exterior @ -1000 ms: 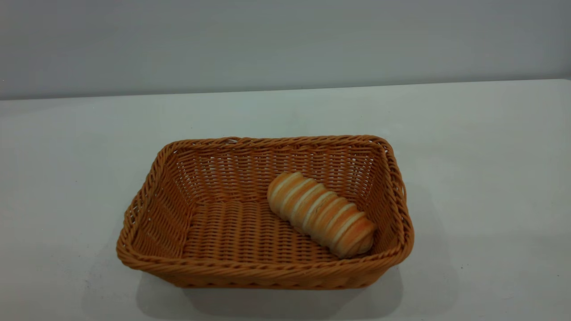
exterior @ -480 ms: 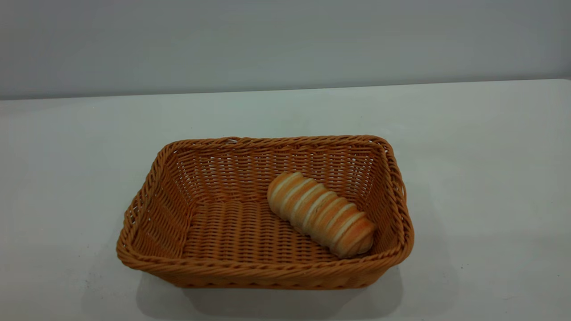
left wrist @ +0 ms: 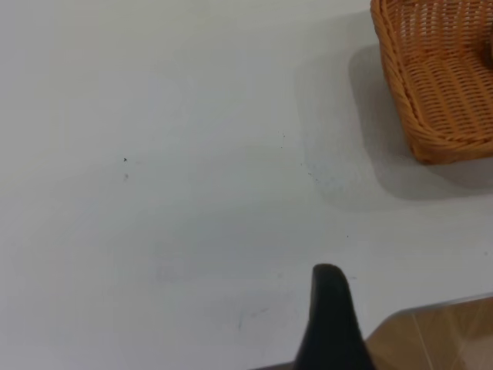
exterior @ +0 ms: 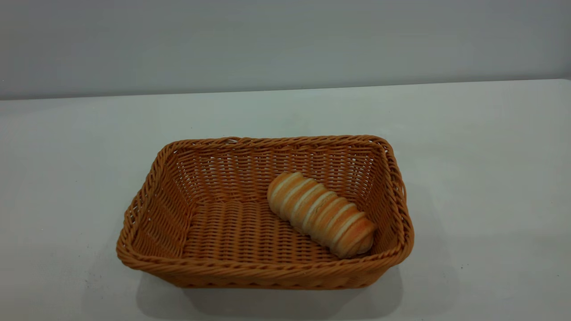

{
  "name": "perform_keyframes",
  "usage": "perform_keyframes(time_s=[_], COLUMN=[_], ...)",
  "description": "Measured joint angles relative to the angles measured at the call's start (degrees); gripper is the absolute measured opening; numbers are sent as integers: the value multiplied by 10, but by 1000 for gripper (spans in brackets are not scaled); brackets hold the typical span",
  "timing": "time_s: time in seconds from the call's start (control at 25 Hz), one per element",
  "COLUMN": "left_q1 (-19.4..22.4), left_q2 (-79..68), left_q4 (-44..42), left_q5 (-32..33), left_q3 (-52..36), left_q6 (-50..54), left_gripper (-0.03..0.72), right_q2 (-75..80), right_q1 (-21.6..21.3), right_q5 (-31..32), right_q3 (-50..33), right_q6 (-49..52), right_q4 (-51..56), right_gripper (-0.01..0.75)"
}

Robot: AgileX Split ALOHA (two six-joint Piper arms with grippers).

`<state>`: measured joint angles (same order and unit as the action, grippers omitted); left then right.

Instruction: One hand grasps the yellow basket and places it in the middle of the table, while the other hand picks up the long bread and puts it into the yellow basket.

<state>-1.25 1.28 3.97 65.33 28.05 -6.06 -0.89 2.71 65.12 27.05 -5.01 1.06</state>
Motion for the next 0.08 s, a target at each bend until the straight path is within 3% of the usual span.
perform_keyframes(time_s=[0.08], left_q1=[0], left_q2=[0], left_q4=[0], left_q5=[0], left_q3=[0], left_q6=[0], left_gripper=[584], right_q2=[0], right_q1=[0], right_q5=[0], right_q3=[0], right_q6=[0], right_q4=[0], right_gripper=[413])
